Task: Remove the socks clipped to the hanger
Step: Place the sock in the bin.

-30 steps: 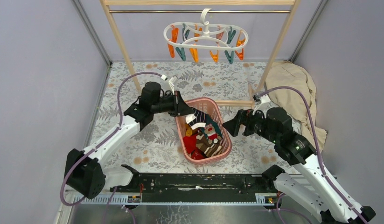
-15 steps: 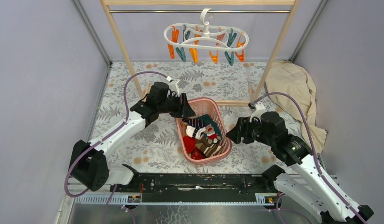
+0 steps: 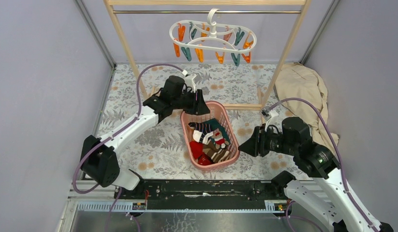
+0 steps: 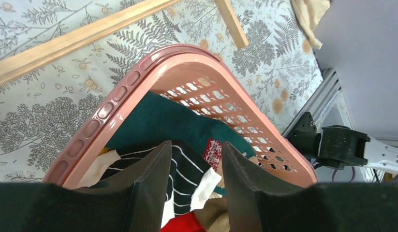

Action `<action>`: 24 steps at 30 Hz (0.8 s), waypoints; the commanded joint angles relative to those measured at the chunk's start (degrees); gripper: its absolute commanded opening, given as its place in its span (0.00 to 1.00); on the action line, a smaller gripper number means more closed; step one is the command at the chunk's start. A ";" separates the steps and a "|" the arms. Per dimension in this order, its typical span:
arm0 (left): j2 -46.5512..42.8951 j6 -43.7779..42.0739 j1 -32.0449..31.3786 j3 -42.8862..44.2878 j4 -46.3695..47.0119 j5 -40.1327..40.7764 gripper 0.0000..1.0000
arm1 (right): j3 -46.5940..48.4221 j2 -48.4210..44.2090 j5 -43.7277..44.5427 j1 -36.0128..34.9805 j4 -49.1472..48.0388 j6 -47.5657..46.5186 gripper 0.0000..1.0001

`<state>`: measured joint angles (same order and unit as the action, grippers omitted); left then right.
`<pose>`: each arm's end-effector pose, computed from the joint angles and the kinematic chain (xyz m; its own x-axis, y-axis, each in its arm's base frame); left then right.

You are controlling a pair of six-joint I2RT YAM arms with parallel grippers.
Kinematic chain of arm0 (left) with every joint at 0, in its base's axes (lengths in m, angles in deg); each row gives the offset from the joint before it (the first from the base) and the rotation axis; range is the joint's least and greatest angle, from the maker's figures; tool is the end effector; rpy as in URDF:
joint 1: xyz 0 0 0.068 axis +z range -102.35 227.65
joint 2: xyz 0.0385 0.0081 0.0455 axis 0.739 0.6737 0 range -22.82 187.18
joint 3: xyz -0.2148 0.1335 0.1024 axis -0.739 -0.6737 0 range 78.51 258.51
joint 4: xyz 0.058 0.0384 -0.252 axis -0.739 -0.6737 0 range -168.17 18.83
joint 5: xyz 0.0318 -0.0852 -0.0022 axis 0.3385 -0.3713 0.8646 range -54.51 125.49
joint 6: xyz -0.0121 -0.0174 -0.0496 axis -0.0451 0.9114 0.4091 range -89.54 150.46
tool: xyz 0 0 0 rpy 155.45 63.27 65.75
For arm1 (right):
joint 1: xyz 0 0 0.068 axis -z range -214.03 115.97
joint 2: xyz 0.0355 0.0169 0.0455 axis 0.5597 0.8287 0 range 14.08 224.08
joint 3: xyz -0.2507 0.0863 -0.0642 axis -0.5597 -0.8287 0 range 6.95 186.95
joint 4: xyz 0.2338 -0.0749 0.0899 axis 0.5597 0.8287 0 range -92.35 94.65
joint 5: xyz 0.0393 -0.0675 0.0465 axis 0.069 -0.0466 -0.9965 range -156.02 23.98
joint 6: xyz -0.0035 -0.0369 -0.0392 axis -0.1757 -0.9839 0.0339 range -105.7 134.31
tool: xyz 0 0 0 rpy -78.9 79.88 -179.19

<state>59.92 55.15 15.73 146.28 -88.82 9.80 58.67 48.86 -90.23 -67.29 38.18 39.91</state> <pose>0.2704 -0.1866 0.3128 -0.7442 0.0202 -0.6676 0.5234 0.6386 -0.5641 0.0904 0.0766 0.3502 -0.6539 0.0426 -0.7554 -0.5898 0.5967 0.5442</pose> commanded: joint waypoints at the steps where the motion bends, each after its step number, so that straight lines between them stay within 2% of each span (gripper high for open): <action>1: 2.27 -1.95 -1.22 1.84 -1.49 2.13 0.49 | 4.39 0.61 -1.35 0.23 8.65 -1.69 0.41; 6: 4.10 -2.45 -1.86 2.56 -2.08 3.14 0.49 | 7.24 0.56 0.61 0.21 15.46 -1.19 0.45; 10: 5.09 -2.69 -2.33 3.34 -2.23 3.57 0.48 | 4.36 0.15 1.46 0.22 17.71 -1.24 0.48; 16: 5.77 -3.34 -2.53 3.69 -2.84 4.32 0.48 | -1.89 -2.23 0.49 0.23 12.34 2.79 0.49; 24: 6.85 -4.03 -2.52 2.99 -3.13 5.52 0.48 | -5.37 -1.54 0.69 0.21 6.26 5.33 0.49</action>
<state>65.80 52.64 13.54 148.18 -91.83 13.71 53.84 46.98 -89.26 -67.29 50.20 43.19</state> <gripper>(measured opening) 0.480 0.488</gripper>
